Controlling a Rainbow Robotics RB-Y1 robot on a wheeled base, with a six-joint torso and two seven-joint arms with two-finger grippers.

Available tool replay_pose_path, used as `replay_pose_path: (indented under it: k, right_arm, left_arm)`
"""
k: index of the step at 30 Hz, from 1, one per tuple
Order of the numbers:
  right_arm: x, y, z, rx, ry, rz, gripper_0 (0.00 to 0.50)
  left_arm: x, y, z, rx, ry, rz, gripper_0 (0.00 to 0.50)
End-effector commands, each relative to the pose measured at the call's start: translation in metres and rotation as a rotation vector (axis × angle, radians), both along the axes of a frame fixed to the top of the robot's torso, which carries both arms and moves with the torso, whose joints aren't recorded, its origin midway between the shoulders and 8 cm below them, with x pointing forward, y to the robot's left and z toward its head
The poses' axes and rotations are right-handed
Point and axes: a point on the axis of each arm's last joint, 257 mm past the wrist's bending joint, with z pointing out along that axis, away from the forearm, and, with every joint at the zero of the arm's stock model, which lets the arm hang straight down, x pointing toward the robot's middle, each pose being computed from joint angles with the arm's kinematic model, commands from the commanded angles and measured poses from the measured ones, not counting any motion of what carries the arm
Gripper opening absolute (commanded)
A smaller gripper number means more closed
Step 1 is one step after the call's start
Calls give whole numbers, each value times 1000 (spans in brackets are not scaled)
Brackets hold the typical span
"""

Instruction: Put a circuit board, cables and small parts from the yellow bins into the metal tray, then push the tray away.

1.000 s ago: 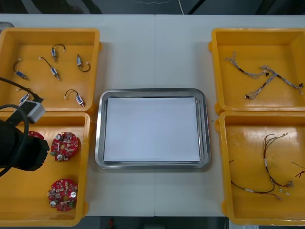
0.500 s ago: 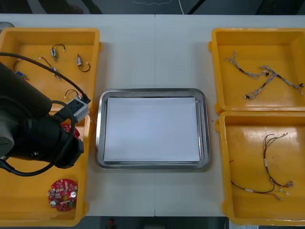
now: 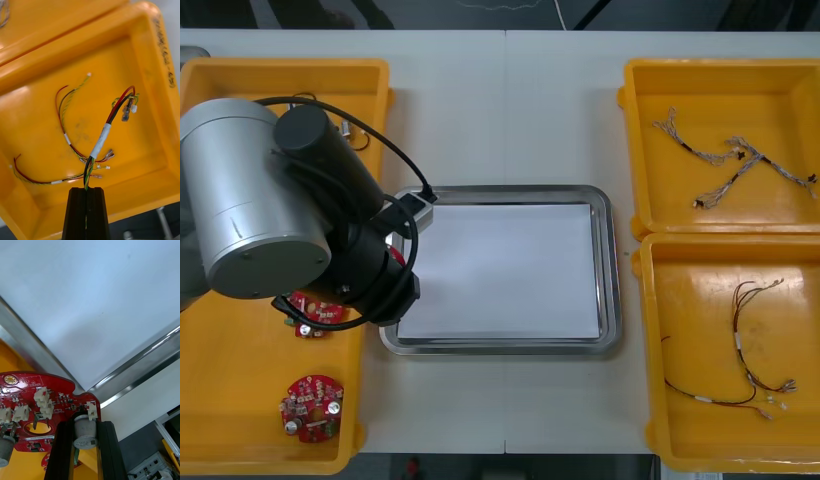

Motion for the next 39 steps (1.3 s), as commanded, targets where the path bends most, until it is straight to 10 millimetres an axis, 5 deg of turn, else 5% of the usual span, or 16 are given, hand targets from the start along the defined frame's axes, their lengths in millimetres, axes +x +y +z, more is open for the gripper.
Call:
replay_pose_path:
  k: [1, 14, 24, 37, 38, 39]
  right_arm:
    - [0, 12, 28, -138, -44, 194, 0]
    - [4, 58, 50, -377, -98, 664, 0]
    - [1, 62, 43, -481, -65, 861, 0]
    - [-6, 67, 33, -474, -32, 909, 0]
    - [-6, 69, 32, -473, -29, 915, 0]
    - [-6, 69, 31, -475, -28, 919, 0]
  left_arm:
    - [10, -36, 10, -47, -25, 13, 0]
    - [19, -73, -34, -80, -17, -10, 0]
    - [29, -77, -59, -83, -31, -2, 1]
    - [29, -74, -71, -59, -40, 1, 4]
    - [30, -74, -70, -62, -41, 4, 23]
    - [30, -74, -69, -65, -43, 6, 202]
